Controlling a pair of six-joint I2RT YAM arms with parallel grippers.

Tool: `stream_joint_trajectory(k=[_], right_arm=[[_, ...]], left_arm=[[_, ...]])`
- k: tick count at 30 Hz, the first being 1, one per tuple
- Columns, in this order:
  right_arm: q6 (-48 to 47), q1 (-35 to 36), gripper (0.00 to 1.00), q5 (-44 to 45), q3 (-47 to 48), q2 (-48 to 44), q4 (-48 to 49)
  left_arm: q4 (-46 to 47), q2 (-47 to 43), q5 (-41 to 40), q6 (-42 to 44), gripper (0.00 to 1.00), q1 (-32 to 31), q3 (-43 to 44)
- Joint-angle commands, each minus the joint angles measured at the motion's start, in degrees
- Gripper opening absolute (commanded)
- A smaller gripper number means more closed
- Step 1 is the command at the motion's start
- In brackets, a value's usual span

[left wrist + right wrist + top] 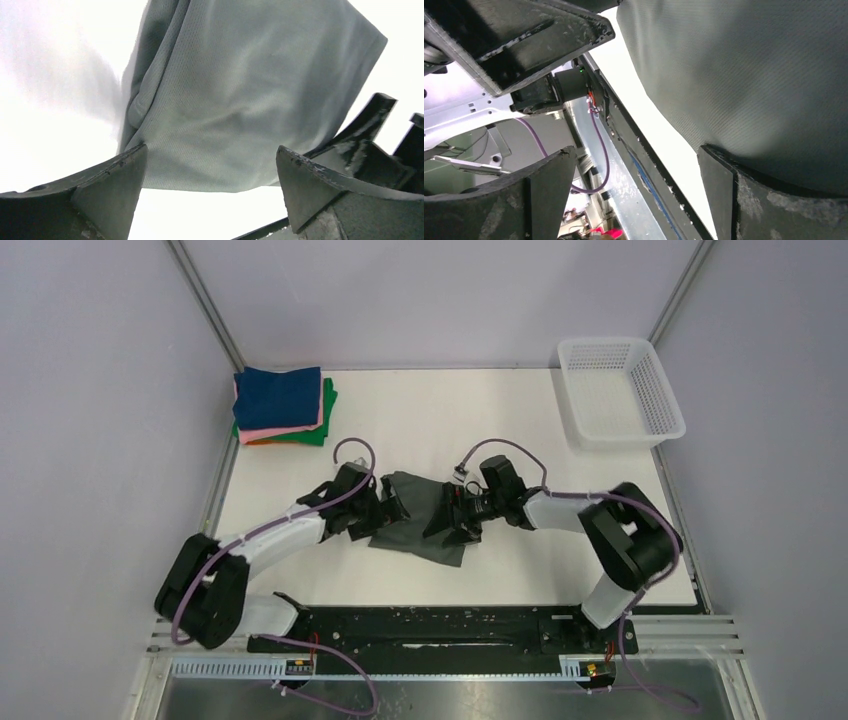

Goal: Fold and stack the t-shirts
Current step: Smooth out wrinkles on the folded tshirt, then put the neatly folded tshirt into the corner of the board with the left arm

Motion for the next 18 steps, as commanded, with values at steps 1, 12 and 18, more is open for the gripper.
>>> stream_joint_trajectory(k=[1,12,18], right_arm=[[-12.84,-0.40,0.99,8.10,5.94,-13.34,-21.05],[-25.23,-0.52,1.00,34.95,6.10,-36.47,-40.09],[-28.68,-0.59,1.00,42.14,3.87,-42.75,-41.95]], left_arm=[[-3.25,-7.79,-6.31,2.64,0.99,0.12,0.25],[-4.00,10.30,-7.32,10.09,0.98,3.15,12.33],[-3.53,17.86,-4.75,11.09,0.87,2.95,15.79]])
